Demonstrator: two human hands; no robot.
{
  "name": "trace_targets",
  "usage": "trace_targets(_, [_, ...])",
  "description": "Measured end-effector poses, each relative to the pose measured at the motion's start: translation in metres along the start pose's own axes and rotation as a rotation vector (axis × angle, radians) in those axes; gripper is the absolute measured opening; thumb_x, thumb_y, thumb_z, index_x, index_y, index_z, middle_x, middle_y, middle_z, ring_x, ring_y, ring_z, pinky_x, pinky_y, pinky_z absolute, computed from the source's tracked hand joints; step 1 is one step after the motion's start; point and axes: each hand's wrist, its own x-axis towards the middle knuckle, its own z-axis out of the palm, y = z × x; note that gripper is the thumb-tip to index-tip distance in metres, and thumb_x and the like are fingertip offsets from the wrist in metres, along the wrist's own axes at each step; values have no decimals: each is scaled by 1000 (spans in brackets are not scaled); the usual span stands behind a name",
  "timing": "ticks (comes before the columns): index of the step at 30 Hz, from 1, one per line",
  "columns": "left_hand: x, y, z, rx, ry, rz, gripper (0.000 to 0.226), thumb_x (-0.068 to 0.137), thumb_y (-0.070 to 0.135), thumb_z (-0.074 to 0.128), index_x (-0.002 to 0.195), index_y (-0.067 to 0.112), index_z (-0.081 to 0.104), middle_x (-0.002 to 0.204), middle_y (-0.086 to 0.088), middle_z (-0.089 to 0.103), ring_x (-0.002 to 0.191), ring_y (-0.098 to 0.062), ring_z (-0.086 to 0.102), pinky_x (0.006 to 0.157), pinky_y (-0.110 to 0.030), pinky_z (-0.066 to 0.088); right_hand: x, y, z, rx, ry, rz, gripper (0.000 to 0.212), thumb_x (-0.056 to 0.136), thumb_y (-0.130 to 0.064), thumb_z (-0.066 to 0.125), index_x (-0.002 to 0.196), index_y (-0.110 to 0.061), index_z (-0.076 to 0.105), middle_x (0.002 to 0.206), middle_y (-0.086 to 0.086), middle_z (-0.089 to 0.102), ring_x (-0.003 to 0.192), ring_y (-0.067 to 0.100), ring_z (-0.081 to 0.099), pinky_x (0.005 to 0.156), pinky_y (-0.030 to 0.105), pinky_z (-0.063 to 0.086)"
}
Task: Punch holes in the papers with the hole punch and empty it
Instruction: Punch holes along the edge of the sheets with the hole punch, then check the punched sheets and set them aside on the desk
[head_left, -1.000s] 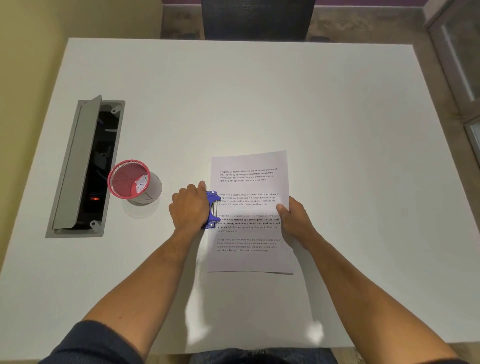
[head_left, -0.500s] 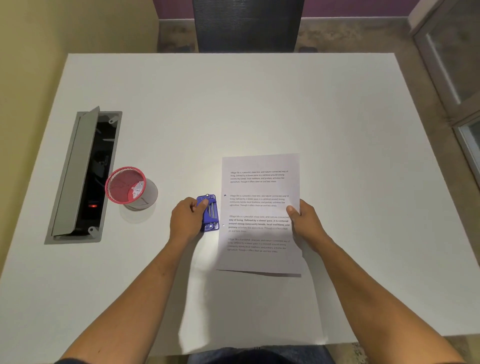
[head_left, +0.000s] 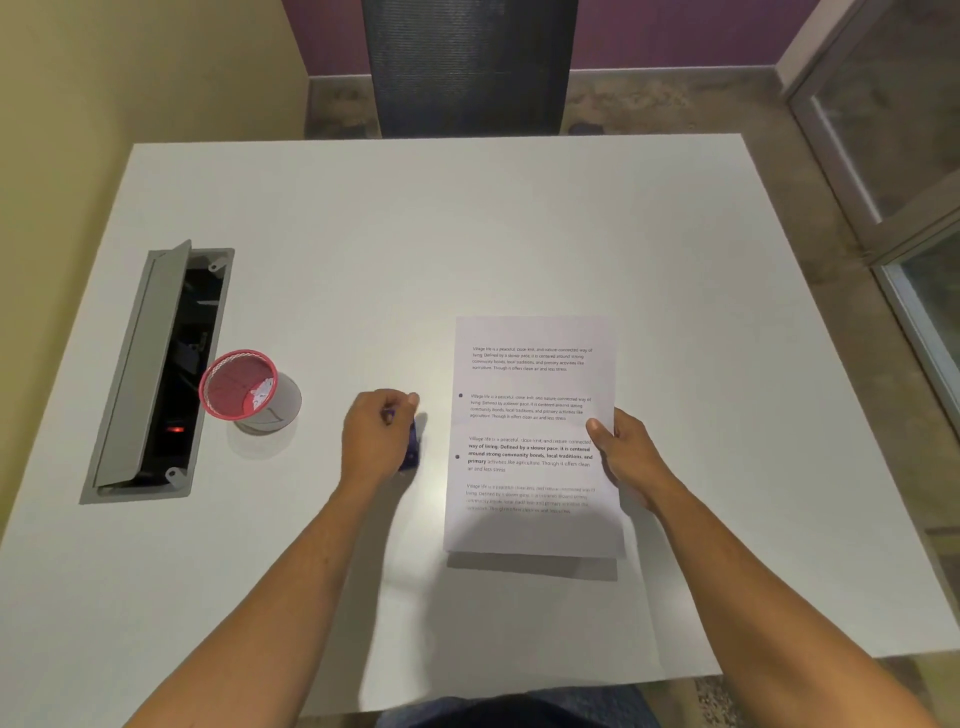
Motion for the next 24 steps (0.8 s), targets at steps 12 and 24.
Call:
trace_targets(12, [-29,35,56,-396,-340,-221,8,92,7,63,87,7,69,74,0,76,70,-18,69,76,-37,56,-23,-10,-37,175,-80,59,33,101,-16,47,133,-13,54,123,1,67,105,13,68,87,27,56])
trace_targets(24, [-15,97,124,-402,-288,-226,11,89,7,66,82,1,71,76,-15,70,65,-24,61,70,-40,52,-3,-4,-135,205,97,53,11,94,-2,58,96,-9,66,78,1,72,60,5,68,48,13,46])
